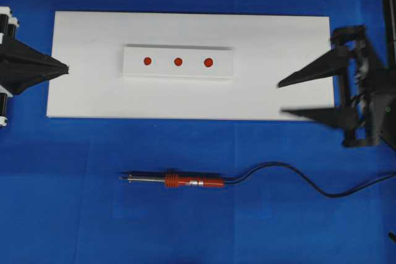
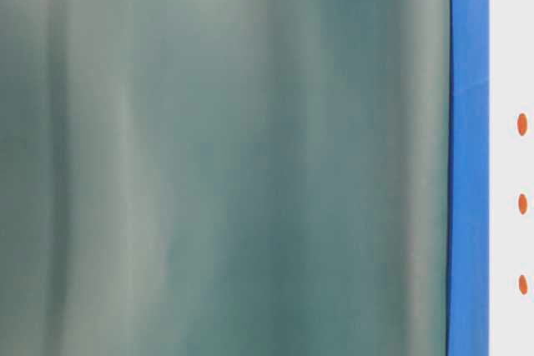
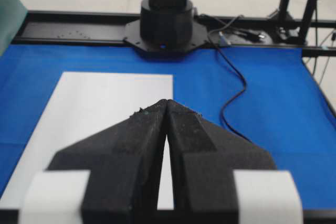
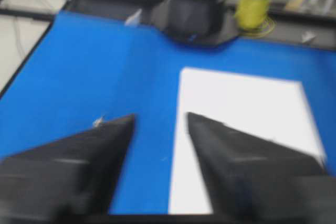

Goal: Touch the tip of the soldering iron to the mark.
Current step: 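Move the right gripper down over the red-handled soldering iron, then close the right gripper on the soldering iron's red handle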

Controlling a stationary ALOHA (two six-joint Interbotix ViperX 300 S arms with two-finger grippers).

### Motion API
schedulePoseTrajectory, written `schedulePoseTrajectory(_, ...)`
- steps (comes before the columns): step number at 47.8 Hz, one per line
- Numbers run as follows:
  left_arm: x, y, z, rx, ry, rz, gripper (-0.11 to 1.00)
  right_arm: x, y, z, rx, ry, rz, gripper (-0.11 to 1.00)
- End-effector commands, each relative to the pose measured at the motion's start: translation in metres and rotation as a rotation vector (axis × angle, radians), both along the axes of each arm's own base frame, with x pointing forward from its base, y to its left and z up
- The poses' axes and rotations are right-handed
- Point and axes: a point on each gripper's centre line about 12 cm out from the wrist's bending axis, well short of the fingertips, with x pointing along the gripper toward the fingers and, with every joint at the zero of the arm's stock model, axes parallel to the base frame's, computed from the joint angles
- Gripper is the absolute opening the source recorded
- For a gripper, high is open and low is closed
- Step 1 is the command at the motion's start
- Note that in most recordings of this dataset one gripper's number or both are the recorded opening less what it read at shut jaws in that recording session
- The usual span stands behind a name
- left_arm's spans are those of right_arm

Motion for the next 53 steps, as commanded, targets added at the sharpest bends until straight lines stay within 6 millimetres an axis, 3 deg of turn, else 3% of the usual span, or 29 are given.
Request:
schedulePoseTrajectory(1, 0.001, 0.0, 0.004, 0.0, -0.015, -0.002, 0.0, 0.014, 0.008, 0.005, 0.016, 0.017, 0.018, 0.62)
schedulePoseTrajectory(5, 0.001, 0.0, 0.003, 0.0, -0.015, -0.002, 0.0, 0.027, 0.014, -0.005, 0.048, 0.076, 0.026, 0.82)
schedulePoseTrajectory(7, 0.001, 0.0, 0.003, 0.0, -0.015, -0.002, 0.0, 0.034, 0.018, -0.011, 0.071, 0.112, 0.028, 0.84)
schedulePoseTrajectory(30, 0.0, 0.0, 0.0, 0.0, -0.02, -0.002, 0.0, 0.102, 0.051, -0.065, 0.121, 0.44, 0.036, 0.83)
schedulePoseTrajectory(44, -0.001, 0.0, -0.001, 0.0, -0.021, -0.002, 0.0, 0.136, 0.069, -0.109, 0.143, 0.511, 0.037, 0.83)
schedulePoseTrajectory(53, -0.001, 0.0, -0.001, 0.0, -0.023, -0.002, 0.0, 0.147, 0.076, -0.138, 0.165, 0.524, 0.032, 0.83)
